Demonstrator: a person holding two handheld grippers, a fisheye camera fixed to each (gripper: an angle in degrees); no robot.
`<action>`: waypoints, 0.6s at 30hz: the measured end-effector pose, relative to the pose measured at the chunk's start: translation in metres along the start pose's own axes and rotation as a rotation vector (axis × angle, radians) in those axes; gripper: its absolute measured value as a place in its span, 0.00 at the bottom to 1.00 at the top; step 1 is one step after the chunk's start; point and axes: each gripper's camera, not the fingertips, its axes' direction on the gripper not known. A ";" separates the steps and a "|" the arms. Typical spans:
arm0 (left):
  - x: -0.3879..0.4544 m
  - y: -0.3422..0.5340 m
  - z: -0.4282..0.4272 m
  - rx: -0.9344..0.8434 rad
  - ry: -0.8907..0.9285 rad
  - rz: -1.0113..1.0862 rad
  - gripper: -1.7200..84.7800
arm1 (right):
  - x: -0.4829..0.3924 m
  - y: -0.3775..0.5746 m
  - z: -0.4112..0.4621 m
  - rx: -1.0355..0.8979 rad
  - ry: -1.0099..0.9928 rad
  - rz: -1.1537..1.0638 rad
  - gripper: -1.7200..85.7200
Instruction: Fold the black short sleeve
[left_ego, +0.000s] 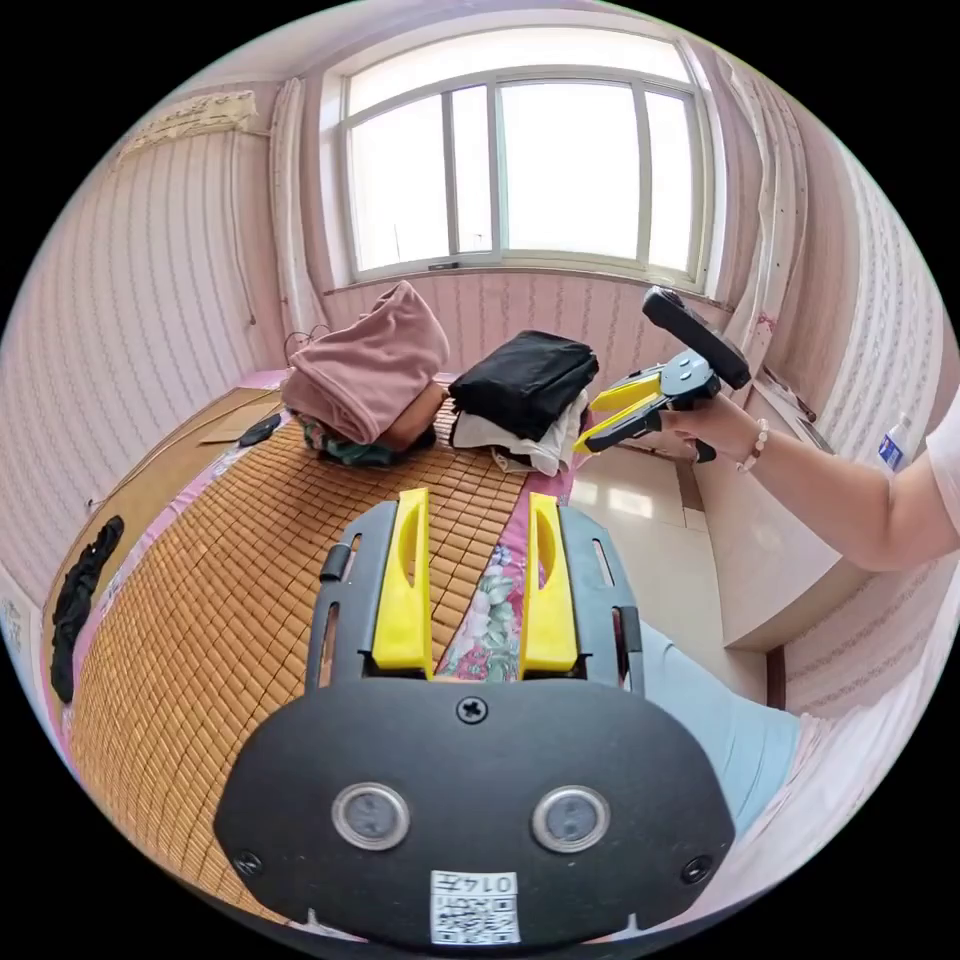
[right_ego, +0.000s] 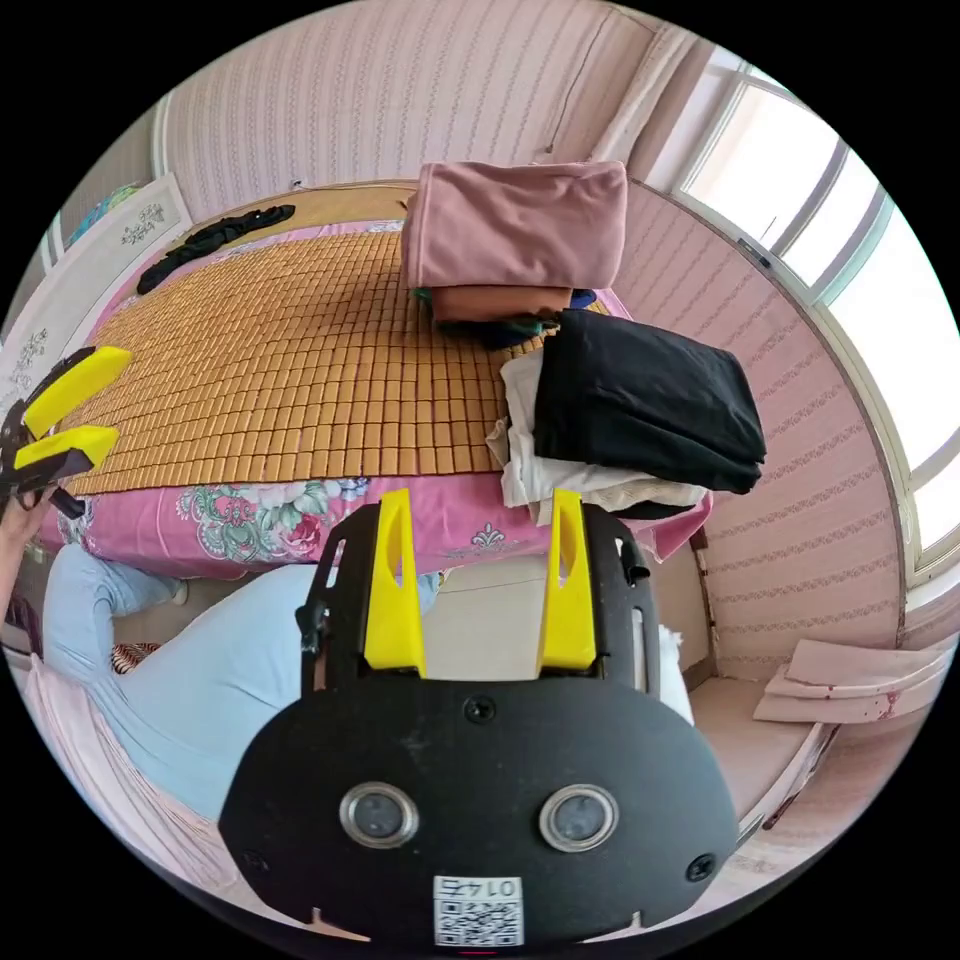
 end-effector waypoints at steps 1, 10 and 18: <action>0.006 -0.020 0.032 -0.022 0.025 0.038 0.18 | 0.010 -0.001 0.003 0.008 -0.001 0.011 0.23; 0.031 -0.125 0.246 -0.163 0.057 0.172 0.17 | 0.107 -0.063 0.050 0.056 0.032 0.051 0.16; 0.022 -0.162 0.339 -0.159 0.115 0.108 0.13 | 0.145 -0.079 0.092 0.044 0.024 0.120 0.13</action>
